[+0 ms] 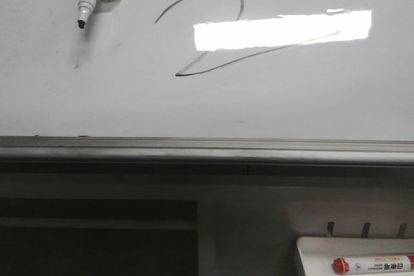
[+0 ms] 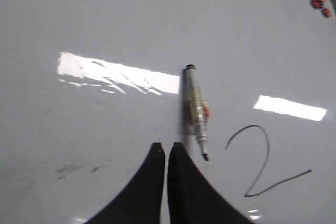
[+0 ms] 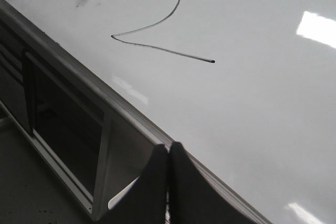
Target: Write number 2 on whiteboard
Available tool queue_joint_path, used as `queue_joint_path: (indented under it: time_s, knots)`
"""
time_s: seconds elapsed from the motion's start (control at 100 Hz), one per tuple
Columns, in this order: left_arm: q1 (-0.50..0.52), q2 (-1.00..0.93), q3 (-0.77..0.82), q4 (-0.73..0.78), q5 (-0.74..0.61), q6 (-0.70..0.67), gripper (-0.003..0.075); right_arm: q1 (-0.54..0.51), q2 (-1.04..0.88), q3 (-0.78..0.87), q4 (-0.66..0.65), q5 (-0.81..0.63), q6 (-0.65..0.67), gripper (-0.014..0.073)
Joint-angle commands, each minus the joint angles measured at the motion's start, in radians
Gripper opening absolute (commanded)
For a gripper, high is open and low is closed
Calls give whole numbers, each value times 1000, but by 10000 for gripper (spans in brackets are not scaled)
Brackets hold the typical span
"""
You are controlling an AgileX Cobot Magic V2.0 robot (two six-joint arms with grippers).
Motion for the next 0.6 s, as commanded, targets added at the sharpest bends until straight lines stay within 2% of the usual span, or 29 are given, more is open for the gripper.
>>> queue_joint_path:
  time_s: [0.0,0.16,0.24,0.35,0.37,0.46,0.59]
  knots:
    - [1,11,-2,-3,-62,52,-20,-5,18,-21,-18,-80,2,-71]
    - [48,11,-12,-121,-64,246,-20,-5,18,-21,-18,-80,2,-71]
    - [78,11,-26,-283,-49,384,-20,-5,18,-21,-18,-80,2,-71]
    - [124,11,-63,-587,8,692,-20,-5,18,-21,-18,-80,2,-71]
    - [137,11,-70,-591,34,744,-20,-5,18,-21,-18,-80,2,-71]
    - [177,11,-74,-591,173,793,-20,-5,18,-21,-18,-80,2,-71]
    - [253,11,-74,-591,337,793,-20,-5,18,-21,-18,-80,2,-71]
